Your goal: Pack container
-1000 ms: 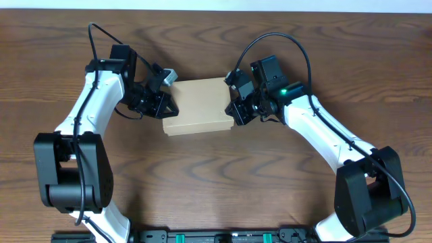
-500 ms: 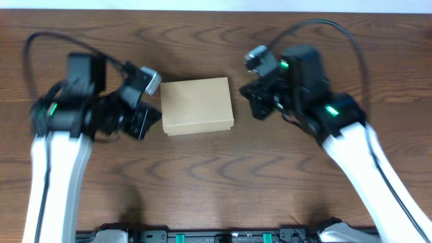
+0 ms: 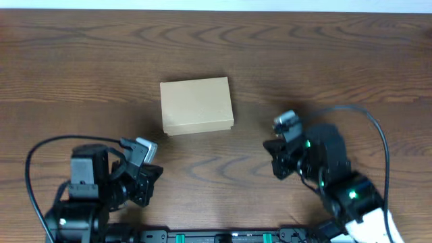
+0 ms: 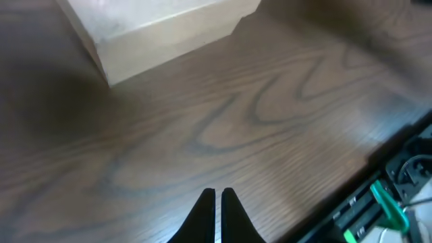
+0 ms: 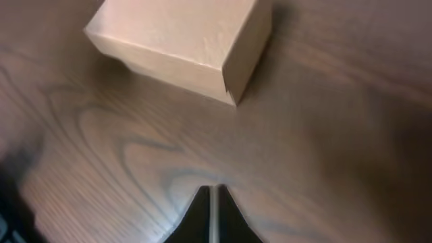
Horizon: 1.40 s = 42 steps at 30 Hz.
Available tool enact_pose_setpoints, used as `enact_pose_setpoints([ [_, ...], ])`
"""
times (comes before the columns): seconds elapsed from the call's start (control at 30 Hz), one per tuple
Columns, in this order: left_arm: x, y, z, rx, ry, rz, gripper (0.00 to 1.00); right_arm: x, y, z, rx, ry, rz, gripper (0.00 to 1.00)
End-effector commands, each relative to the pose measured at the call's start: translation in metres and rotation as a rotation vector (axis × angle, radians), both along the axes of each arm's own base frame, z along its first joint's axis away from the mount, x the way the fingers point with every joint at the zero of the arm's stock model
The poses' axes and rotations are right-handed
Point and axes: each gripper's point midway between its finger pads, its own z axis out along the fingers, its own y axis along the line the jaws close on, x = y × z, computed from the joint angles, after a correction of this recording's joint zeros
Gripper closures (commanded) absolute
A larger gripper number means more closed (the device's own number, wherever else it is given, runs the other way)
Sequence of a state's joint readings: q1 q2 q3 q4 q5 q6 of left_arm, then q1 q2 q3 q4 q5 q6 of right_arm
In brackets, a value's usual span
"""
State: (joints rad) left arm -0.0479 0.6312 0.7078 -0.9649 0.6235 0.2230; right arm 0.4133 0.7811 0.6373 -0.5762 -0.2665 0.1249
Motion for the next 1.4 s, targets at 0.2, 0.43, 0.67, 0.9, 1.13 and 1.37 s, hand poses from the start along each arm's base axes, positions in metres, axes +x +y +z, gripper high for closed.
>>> enact_pose_setpoints([
  [0.2,0.017,-0.004,0.022,-0.172,0.022,0.18,0.05,-0.004,0.0,-0.014,0.097,0.054,-0.092,0.01],
  [0.43,0.017,-0.004,0.022,-0.172,0.022,0.18,0.05,-0.003,0.0,-0.029,0.065,0.111,-0.095,0.01],
  [0.67,0.017,-0.004,0.022,-0.17,0.022,0.18,0.05,-0.002,0.0,-0.042,0.042,0.158,-0.098,0.01],
  [0.9,0.042,0.026,0.042,-0.015,-0.331,0.249,0.05,-0.002,0.0,-0.054,0.019,0.203,-0.101,0.01],
  [1.13,0.059,0.062,0.02,0.041,-0.542,0.431,0.05,-0.002,0.0,-0.062,0.004,0.233,-0.102,0.01],
  [1.37,0.064,0.069,-0.016,0.032,-0.589,0.47,0.05,-0.003,0.0,-0.065,-0.002,0.245,-0.103,0.01],
])
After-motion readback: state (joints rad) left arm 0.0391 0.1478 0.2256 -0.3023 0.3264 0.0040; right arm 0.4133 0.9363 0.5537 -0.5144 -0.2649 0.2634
